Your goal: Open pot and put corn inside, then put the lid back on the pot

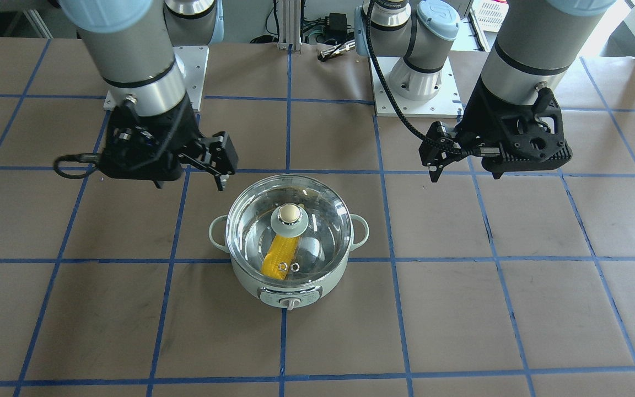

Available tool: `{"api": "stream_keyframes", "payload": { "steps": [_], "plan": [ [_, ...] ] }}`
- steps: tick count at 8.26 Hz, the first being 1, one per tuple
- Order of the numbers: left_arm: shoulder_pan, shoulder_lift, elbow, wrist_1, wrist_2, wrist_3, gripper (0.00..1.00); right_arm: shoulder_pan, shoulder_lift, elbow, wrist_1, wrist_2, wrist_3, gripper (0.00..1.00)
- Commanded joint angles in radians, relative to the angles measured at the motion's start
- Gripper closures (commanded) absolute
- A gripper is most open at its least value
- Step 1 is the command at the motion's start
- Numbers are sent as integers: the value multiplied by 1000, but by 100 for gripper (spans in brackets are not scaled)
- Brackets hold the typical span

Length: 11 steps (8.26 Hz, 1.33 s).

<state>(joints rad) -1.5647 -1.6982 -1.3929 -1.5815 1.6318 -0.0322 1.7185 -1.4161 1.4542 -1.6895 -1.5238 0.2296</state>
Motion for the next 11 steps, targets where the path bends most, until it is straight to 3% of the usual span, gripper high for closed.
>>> {"api": "stream_keyframes", "payload": {
  "steps": [1, 11],
  "plan": [
    [0, 0, 0, 0, 2, 0, 0, -164, -121, 3, 142, 36, -223, 0],
    [0, -1, 0, 0, 5, 0, 0, -165, -136, 3, 137, 39, -237, 0]
  ]
}}
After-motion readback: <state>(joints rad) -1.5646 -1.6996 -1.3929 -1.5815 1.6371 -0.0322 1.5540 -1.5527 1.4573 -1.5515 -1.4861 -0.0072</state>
